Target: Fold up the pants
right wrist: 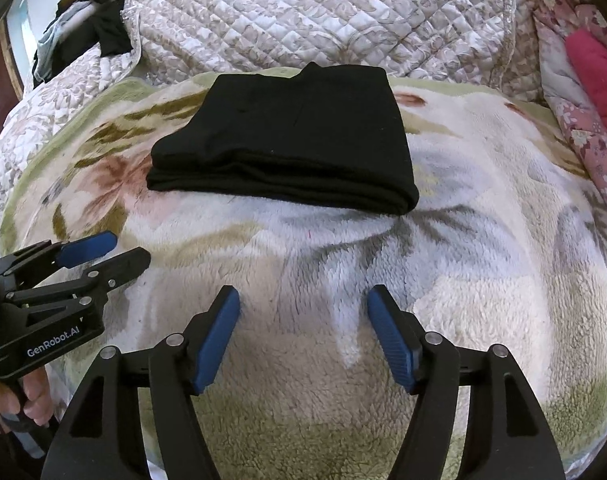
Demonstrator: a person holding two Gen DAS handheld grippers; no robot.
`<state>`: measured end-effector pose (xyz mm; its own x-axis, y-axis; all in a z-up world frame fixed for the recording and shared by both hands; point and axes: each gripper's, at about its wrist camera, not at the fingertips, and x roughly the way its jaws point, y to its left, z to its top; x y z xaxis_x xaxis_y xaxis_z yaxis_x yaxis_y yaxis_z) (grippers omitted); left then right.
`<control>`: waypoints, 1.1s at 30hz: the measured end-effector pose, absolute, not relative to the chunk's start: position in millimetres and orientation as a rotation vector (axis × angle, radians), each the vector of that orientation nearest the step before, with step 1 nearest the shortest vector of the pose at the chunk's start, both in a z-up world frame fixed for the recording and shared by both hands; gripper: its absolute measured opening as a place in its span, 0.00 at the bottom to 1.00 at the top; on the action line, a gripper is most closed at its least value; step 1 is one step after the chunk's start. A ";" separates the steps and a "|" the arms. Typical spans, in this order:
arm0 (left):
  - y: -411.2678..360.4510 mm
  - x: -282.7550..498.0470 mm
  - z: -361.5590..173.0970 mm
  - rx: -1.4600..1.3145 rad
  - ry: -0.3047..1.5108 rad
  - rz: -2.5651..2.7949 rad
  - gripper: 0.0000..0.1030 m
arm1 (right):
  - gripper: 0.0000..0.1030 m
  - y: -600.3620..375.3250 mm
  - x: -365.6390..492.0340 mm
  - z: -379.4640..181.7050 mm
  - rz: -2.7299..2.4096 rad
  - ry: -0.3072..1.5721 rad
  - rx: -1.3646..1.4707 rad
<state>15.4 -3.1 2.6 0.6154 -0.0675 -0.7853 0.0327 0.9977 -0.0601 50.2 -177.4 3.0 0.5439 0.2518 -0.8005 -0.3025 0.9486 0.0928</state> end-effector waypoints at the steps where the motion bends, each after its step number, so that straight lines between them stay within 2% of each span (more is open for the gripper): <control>1: -3.1 15.4 2.7 -0.041 0.906 -0.058 0.52 | 0.65 -177.5 50.2 3.1 0.329 0.940 -0.058; 33: -5.2 17.8 1.5 -0.037 0.922 -0.056 0.54 | 0.65 -176.0 51.6 3.1 0.328 0.956 -0.058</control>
<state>17.8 -5.2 1.5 0.6027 -0.0640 -0.7954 0.0323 0.9979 -0.0559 51.6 -176.0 3.1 0.5311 0.2494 -0.8098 -0.3001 0.9491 0.0955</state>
